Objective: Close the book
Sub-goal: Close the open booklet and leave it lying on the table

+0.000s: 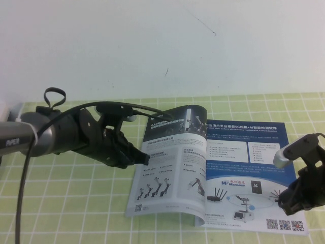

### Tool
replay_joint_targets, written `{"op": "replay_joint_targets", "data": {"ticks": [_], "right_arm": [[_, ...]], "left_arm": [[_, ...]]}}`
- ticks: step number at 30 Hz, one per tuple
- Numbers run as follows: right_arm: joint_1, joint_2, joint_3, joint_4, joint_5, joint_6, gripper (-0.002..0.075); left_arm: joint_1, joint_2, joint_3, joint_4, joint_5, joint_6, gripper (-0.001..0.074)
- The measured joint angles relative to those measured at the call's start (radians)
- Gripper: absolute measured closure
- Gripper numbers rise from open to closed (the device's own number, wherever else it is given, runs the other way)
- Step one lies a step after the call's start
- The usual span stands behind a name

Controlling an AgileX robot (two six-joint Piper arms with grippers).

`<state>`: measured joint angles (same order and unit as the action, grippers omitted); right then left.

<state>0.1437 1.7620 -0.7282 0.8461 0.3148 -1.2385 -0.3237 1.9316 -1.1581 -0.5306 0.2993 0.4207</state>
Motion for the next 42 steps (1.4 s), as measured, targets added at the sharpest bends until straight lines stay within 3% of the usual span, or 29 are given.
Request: {"op": "replay_joint_targets", "data": {"ticks": [9,19,28,32,35,39,42], "right_arm": [[0.000,0.000,0.000,0.008,0.001,0.000,0.0729],[-0.002,-0.006,-0.002,0.017,0.004,0.007,0.0729],[-0.086,-0.279,-0.057,-0.030,0.062,0.031,0.0729],[-0.138,-0.447,-0.070,-0.080,0.173,0.046,0.0729],[-0.155,-0.554,-0.070,-0.202,0.304,0.108,0.0729],[-0.166,-0.690,-0.070,-0.456,0.448,0.356,0.0729],[-0.170,-0.785,-0.070,-0.633,0.501,0.509,0.0729]], "left_arm": [[-0.072,0.076,-0.064,-0.066,0.025,-0.003,0.0738],[-0.270,0.095,-0.203,-0.249,0.243,0.090,0.0738],[-0.250,0.085,-0.431,-0.423,0.551,0.250,0.0738],[-0.237,0.020,-0.448,-0.296,0.576,0.246,0.0738],[-0.237,-0.048,-0.451,-0.062,0.585,0.158,0.0738],[-0.234,-0.147,-0.452,0.306,0.616,-0.083,0.0738],[-0.214,-0.217,-0.452,0.469,0.650,-0.225,0.0738]]}}
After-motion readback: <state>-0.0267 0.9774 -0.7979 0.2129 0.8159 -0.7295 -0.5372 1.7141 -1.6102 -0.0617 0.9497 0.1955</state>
